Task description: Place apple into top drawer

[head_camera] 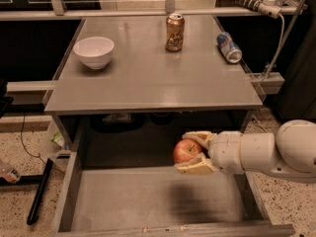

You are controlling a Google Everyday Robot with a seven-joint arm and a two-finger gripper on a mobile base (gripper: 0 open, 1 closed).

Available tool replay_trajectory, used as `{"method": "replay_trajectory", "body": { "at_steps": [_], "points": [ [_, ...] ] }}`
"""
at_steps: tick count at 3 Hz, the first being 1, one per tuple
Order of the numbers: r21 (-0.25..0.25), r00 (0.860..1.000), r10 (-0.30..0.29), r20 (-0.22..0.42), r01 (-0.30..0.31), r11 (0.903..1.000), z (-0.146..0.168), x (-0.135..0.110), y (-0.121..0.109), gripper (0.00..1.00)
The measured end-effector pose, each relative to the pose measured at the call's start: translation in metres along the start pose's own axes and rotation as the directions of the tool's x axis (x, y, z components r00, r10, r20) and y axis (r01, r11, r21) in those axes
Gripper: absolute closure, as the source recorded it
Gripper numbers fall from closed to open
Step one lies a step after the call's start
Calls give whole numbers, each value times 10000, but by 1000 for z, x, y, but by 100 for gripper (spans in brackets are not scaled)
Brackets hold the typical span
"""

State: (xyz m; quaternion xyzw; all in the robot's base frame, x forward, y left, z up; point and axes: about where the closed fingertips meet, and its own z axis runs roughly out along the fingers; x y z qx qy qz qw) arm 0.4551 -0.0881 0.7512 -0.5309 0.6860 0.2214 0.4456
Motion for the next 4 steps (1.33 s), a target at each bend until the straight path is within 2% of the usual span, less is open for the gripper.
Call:
{"method": "replay_trajectory", "body": {
  "at_steps": [1, 2, 3, 4],
  "points": [
    [-112, 9972, 668, -329, -672, 9977, 42, 46, 13, 100],
    [281, 9921, 1158, -481, -1145, 9930, 84, 95, 3, 100],
    [381, 9905, 1269, -536, -1250, 9914, 93, 106, -3, 100],
    [380, 9905, 1269, -536, -1250, 9914, 93, 106, -3, 81]
  ]
}}
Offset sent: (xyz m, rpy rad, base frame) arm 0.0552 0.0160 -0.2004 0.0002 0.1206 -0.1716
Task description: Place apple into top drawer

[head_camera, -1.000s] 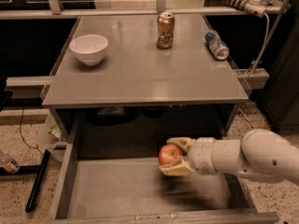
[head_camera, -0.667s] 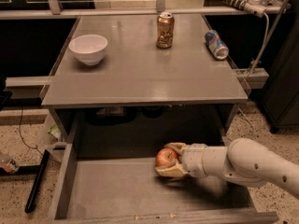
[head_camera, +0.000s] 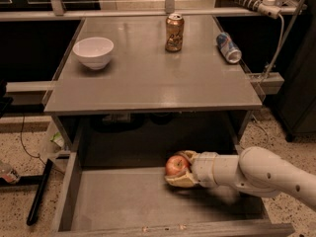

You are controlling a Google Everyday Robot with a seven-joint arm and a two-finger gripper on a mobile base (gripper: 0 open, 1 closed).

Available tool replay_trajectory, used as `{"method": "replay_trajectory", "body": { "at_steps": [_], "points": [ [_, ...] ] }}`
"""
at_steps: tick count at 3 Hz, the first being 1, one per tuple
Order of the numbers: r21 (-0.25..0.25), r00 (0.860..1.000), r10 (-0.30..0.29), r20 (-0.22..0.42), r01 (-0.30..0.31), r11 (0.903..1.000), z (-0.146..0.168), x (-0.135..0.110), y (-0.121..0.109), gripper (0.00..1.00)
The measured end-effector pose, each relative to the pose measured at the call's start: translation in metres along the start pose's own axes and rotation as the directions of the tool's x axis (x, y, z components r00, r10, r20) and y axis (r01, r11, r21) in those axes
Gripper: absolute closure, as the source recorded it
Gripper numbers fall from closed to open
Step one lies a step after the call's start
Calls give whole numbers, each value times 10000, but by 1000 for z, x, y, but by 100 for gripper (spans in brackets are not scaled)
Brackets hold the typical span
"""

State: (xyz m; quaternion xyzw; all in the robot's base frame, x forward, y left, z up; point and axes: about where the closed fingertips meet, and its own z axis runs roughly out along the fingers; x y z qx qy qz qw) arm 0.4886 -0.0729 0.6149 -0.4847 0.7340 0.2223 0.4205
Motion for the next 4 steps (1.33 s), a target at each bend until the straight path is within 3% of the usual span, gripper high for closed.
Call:
{"method": "replay_trajectory", "body": {
  "at_steps": [3, 4],
  "points": [
    [-1, 10000, 0, 0, 0, 10000, 0, 0, 0, 12],
    [-2, 10000, -1, 0, 1, 10000, 0, 0, 0, 0]
  ]
}}
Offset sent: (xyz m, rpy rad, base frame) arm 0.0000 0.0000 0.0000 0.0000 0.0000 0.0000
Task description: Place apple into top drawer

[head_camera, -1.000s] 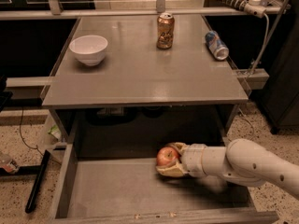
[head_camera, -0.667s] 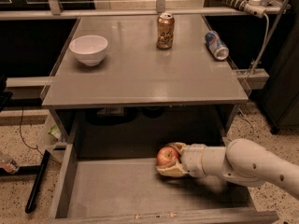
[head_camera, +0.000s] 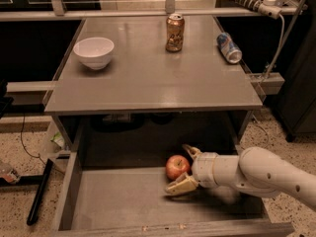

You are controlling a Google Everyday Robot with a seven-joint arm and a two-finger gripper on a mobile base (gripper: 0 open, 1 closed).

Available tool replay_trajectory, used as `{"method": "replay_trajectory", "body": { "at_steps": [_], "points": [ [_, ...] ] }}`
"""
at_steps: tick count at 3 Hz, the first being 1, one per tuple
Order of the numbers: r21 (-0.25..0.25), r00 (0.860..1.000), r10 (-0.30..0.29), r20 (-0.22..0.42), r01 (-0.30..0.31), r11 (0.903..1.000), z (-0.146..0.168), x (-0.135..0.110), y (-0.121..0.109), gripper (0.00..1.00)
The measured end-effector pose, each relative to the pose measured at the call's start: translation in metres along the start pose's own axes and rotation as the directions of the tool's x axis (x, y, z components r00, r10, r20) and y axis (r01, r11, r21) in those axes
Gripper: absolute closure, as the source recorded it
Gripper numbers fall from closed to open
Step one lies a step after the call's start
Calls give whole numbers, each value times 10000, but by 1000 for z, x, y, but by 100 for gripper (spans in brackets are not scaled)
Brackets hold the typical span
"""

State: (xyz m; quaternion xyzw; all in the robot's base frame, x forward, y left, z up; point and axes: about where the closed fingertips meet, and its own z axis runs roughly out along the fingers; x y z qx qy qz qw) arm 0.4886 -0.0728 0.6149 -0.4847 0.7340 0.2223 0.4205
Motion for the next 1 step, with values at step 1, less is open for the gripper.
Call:
{"method": "replay_trajectory", "body": {
  "at_steps": [1],
  "points": [
    [-1, 10000, 0, 0, 0, 10000, 0, 0, 0, 0]
  ]
}}
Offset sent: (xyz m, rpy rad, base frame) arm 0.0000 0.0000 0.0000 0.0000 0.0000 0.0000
